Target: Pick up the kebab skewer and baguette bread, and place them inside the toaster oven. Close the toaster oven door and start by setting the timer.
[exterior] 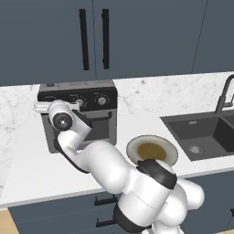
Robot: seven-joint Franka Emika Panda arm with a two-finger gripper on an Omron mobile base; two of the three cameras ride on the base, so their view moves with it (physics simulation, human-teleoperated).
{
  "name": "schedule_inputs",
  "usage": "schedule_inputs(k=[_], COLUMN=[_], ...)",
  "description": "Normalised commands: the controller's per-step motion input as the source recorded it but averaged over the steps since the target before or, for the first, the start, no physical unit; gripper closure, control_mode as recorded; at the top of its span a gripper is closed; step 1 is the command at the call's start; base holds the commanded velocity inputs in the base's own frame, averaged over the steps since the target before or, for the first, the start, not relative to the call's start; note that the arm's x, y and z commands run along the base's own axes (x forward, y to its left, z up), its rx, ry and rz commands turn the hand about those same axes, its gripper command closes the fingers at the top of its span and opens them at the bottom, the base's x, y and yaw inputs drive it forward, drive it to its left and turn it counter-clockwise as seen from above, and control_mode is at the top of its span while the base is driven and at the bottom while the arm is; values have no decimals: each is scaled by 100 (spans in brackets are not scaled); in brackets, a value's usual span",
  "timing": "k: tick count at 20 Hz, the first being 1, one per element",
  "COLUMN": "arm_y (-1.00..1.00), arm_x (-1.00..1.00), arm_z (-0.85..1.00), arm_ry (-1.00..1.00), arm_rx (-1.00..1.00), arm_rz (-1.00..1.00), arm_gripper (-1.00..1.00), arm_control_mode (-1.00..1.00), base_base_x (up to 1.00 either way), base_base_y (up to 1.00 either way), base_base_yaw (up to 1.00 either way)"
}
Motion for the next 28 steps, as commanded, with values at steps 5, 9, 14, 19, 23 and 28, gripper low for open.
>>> schedule_inputs(k=[5, 9, 14, 19, 23, 28], arm_y=[0, 0, 0, 0, 0, 0], arm_x=[0, 0, 0, -2, -3, -1], arm_z=[0, 0, 0, 0, 0, 0], arm_ry=[0, 0, 0, 0, 0, 0], arm_rx=[0, 0, 0, 0, 0, 0], arm_rz=[0, 0, 0, 0, 0, 0], arm_gripper=[100, 100, 100, 100, 100, 100], arm_control_mode=[-100, -100, -100, -100, -100, -100], base_base_x=[0, 0, 0, 0, 0, 0], base_base_y=[0, 0, 0, 0, 0, 0], base_base_yaw=[0, 0, 0, 0, 0, 0])
